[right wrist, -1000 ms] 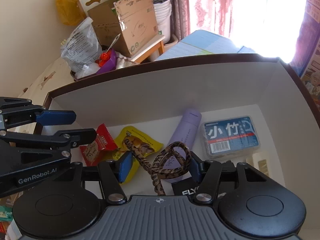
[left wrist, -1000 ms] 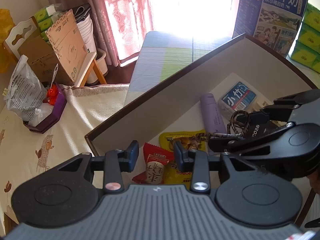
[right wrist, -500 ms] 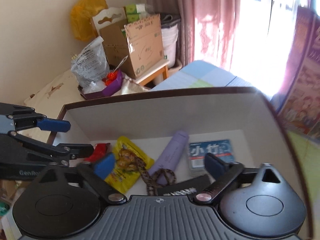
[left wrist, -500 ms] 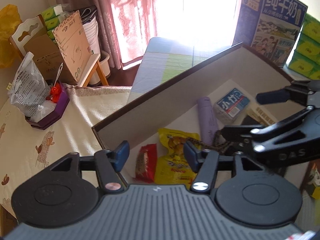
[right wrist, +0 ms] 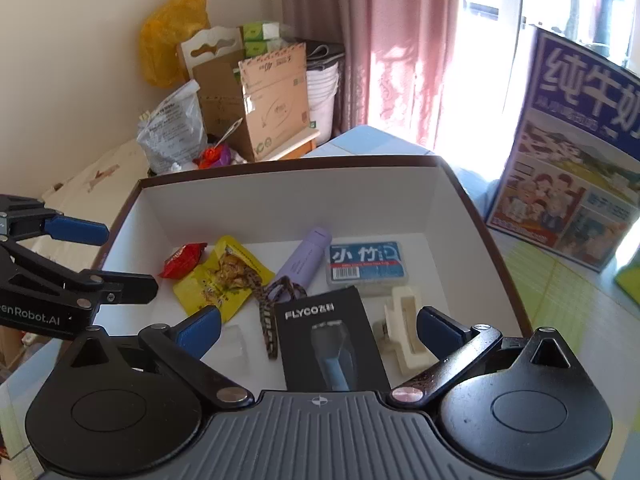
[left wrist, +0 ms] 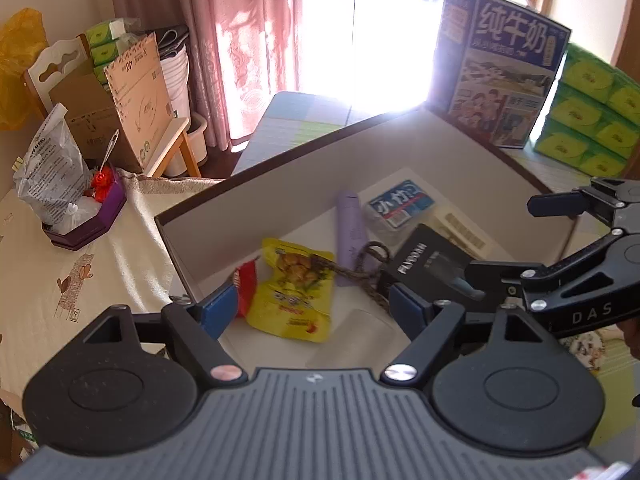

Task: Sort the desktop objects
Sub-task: 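Withdraw both tools from the box toward the lip balm card and toothbrush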

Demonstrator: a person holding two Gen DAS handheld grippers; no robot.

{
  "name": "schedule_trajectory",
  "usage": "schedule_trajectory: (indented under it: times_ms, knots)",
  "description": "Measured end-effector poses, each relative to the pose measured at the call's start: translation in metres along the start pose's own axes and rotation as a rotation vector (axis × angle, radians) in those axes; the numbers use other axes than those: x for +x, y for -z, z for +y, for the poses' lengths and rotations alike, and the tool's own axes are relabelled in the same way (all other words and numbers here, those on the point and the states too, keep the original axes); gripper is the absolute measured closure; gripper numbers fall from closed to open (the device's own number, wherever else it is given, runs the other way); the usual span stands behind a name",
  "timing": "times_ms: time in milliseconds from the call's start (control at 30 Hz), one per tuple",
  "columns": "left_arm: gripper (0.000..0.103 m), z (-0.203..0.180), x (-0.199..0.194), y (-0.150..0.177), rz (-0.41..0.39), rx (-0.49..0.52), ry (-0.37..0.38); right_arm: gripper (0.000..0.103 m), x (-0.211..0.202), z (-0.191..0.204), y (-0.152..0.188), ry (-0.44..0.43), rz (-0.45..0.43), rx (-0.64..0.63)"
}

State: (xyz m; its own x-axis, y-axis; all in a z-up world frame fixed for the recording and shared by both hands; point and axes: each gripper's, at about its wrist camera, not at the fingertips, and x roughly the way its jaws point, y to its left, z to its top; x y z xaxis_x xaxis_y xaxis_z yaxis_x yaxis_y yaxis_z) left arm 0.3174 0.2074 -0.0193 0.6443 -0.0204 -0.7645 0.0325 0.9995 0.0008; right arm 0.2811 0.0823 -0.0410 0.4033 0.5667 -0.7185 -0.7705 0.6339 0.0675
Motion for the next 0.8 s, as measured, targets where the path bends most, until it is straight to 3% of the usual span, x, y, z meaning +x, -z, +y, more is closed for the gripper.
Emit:
schedule_trajectory:
  times_ms: [300,800]
  knots:
    - [0.014,-0.021,-0.041,0.015,-0.037,-0.04,-0.016,0.002,-0.043,0.002,0.017,0.02,-0.05,0.021]
    - [0.012,-0.046,-0.097,0.043,-0.082,-0.054,-0.036,0.002,-0.106,0.009,0.041,0.001,-0.137,0.031]
